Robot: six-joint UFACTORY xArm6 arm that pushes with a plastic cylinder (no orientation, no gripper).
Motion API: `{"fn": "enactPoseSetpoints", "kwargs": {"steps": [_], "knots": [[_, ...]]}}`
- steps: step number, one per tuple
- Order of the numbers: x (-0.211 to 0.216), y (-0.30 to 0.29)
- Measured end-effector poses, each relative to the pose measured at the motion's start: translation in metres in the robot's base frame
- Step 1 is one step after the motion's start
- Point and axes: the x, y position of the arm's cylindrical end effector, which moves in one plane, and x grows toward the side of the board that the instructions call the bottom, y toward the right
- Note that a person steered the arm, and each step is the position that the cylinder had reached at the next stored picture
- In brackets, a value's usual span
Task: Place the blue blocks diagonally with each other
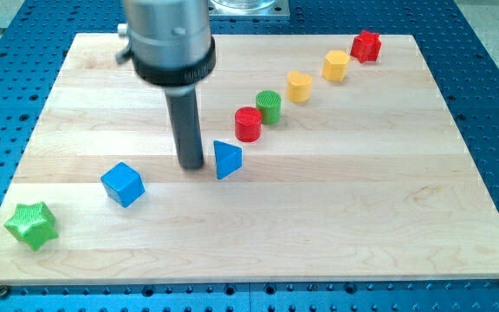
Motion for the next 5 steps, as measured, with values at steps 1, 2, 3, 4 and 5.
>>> {"fn": "enactPoseSetpoints", "kwargs": {"steps": [1, 2, 3, 4, 5], "knots": [[0.063, 0.04], [0.014, 0.098], [-0.019, 0.096], [-0.019, 0.063], [-0.019, 0.051]]}}
